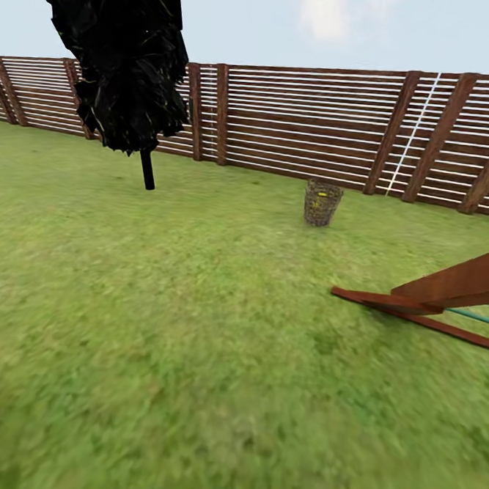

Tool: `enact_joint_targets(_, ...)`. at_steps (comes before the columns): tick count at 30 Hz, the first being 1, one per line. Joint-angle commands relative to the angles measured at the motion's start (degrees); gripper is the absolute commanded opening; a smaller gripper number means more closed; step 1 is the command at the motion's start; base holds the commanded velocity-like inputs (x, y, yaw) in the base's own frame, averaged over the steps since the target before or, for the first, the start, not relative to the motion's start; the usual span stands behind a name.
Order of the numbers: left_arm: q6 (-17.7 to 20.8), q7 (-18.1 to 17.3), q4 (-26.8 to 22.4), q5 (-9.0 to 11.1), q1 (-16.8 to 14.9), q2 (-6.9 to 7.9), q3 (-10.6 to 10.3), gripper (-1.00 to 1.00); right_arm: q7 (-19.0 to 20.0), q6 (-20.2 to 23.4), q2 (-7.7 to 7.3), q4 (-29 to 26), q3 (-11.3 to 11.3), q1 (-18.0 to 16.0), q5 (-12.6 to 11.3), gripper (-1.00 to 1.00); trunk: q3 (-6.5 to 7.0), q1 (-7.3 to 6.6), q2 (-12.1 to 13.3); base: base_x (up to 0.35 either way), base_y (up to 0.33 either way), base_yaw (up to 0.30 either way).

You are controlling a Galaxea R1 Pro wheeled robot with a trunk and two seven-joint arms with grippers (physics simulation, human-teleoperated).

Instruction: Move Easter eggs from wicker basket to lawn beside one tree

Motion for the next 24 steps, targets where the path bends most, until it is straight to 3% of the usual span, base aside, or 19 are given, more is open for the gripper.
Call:
enact_joint_targets(1,-0.16,0.13,-0.01,0.25,-0.02,-0.02,0.03,1.00,-0.07,-0.06,-0.04,0.08,0.16,-0.03,0.26,1.00,-0.05,0.02,-0.01,0.314,-0.079,0.000)
enact_joint_targets(24,-0.16,0.41,-0.03,0.25,-0.02,-0.02,0.04,1.00,-0.23,1.46,0.19,0.60,0.56,-0.03,0.49,1.00,-0.05,0.02,-0.01,0.314,-0.079,0.000)
